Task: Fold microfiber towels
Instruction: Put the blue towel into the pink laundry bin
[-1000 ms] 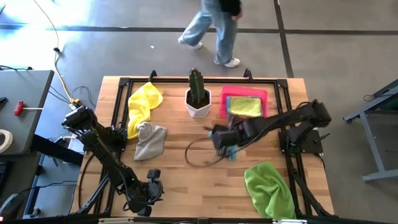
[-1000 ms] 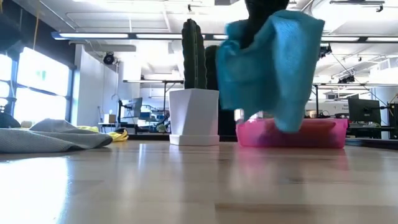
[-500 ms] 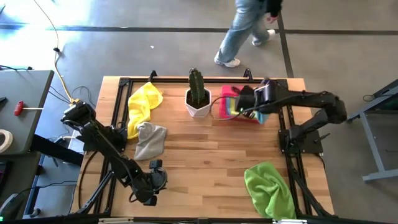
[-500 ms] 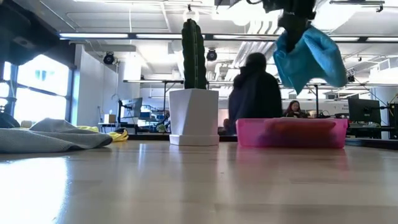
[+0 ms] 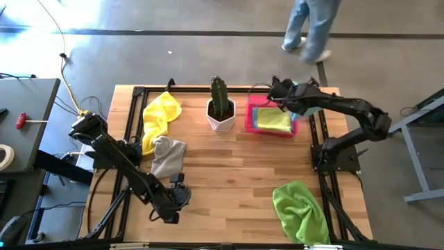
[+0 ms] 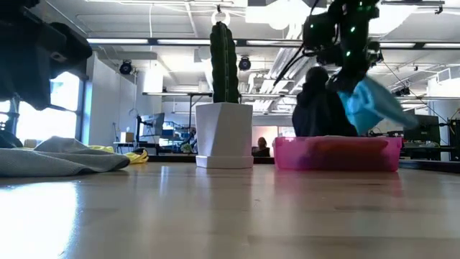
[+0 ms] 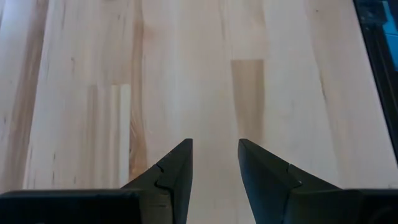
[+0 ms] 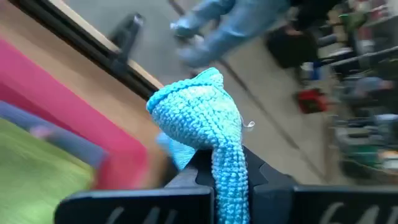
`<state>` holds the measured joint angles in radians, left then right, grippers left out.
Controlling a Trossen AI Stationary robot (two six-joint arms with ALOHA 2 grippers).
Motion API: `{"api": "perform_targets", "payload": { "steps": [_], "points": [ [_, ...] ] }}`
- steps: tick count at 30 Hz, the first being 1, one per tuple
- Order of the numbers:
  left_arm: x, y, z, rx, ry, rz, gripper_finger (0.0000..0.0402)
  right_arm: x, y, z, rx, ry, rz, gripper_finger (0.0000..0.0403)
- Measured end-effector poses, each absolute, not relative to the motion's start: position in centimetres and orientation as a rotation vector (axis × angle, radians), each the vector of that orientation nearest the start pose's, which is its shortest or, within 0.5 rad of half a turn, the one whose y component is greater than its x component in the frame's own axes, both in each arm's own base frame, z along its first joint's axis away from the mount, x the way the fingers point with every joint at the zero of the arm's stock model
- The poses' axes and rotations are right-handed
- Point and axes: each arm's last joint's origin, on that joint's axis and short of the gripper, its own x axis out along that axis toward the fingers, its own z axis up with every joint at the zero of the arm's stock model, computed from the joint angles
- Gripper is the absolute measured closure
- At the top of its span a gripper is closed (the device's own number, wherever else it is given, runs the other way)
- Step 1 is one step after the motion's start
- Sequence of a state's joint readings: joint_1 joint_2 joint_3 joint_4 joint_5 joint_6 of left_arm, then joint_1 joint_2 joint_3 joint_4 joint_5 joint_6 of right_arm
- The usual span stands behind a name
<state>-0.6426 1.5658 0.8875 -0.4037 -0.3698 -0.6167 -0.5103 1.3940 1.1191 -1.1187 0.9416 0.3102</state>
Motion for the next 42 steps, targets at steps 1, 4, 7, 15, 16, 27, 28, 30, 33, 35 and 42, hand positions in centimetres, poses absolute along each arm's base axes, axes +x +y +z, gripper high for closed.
{"api": "perform_targets", "payload": {
  "steps": [1, 4, 7, 15, 16, 27, 28, 30, 33, 35, 42],
  "points": [
    [24.0, -16.5, 17.7, -0.042, 0.967, 0.057, 0.0282, 20.3, -14.4, 26.6, -0.090, 1.237, -1.364, 0.0402],
    [24.1, -16.4, 17.7, -0.044, 0.968, 0.062, 0.0282, 21.9, -15.9, 24.4, -0.101, 1.186, -1.183, 0.0402],
    [24.1, -16.4, 17.7, -0.045, 0.970, 0.064, 0.0282, 23.5, -16.5, 22.1, -0.138, 1.149, -0.912, 0.0402],
    [23.9, -16.4, 17.6, -0.073, 0.983, 0.088, 0.0282, 25.0, -15.2, 20.7, -0.189, 1.130, -0.478, 0.0402],
    [23.9, -16.4, 17.6, -0.077, 0.984, 0.091, 0.0282, 25.0, -15.1, 20.7, -0.191, 1.136, -0.461, 0.0402],
    [23.9, -16.4, 17.6, -0.079, 0.983, 0.091, 0.0282, 24.8, -14.5, 20.4, -0.081, 1.136, -0.338, 0.0366],
    [23.9, -16.4, 17.6, -0.079, 0.982, 0.091, 0.0282, 24.8, -14.5, 20.4, -0.071, 1.128, -0.320, 0.0354],
    [23.9, -16.4, 17.6, -0.079, 0.983, 0.091, 0.0282, 24.9, -14.4, 20.4, -0.054, 1.120, -0.303, 0.0329],
    [23.9, -16.4, 17.6, -0.079, 0.983, 0.091, 0.0282, 24.8, -14.3, 20.3, -0.040, 1.124, -0.303, 0.0291],
    [23.9, -16.4, 17.6, -0.078, 0.983, 0.091, 0.0282, 24.8, -14.3, 20.5, -0.003, 1.131, -0.322, 0.0272],
    [23.9, -16.4, 17.6, -0.077, 0.984, 0.092, 0.0282, 25.8, -13.5, 22.3, -0.008, 1.120, -0.334, 0.0250]
  ]
}}
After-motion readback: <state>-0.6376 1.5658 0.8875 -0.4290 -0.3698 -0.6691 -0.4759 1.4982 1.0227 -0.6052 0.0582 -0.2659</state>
